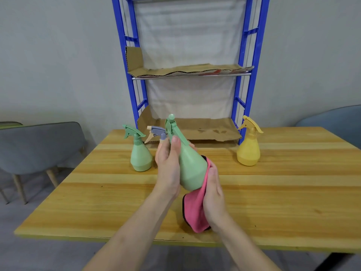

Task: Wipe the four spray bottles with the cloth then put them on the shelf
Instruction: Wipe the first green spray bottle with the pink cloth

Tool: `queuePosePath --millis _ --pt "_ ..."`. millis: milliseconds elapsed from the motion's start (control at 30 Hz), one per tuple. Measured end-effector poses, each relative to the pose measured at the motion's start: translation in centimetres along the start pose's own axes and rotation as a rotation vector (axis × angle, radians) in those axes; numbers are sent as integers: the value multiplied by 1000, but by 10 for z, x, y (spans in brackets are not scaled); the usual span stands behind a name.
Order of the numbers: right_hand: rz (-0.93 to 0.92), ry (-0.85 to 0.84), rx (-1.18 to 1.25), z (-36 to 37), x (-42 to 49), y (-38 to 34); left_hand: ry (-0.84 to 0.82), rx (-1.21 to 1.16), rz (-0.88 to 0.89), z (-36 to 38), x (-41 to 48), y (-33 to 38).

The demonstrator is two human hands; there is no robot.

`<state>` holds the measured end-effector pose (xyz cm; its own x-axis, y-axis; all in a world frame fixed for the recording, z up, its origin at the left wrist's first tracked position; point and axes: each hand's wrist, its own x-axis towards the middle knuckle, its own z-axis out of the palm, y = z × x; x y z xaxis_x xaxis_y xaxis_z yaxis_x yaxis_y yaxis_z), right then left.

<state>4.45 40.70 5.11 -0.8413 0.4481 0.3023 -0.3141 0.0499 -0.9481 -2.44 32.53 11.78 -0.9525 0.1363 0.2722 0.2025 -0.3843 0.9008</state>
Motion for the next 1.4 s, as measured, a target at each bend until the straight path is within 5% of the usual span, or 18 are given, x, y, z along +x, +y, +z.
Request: queuePosePath --millis 100,333,433,533,667,767,933,1067,1200,1300,1400 --pt "-8 18 17 4 6 -13 68 -21 -20 5 5 6" --pt "-585 88 -434 -1 14 -7 162 -25 -46 15 -1 -6" --pt "-697 48 -605 -7 10 0 174 -22 -45 18 -6 -7" --pt "-599 12 -548 -8 7 -2 167 -36 -70 15 -4 -17" --pt "-124 -6 -119 -6 1 -8 128 -24 -70 9 -5 -14" --pt "19 12 38 -5 1 -17 80 -91 -41 9 -5 -4" --pt "-164 46 -41 -9 2 -13 27 92 47 20 -7 -2" --pt "-579 24 -473 -15 2 -6 18 176 69 21 -13 -3" --pt "-784 -30 -686 -21 1 0 -2 149 59 20 -20 -1" --pt "-693 -57 -615 -19 1 -5 -6 161 93 19 -21 2" --pt "-331 -49 -266 -14 -4 -9 6 151 63 20 -22 10"
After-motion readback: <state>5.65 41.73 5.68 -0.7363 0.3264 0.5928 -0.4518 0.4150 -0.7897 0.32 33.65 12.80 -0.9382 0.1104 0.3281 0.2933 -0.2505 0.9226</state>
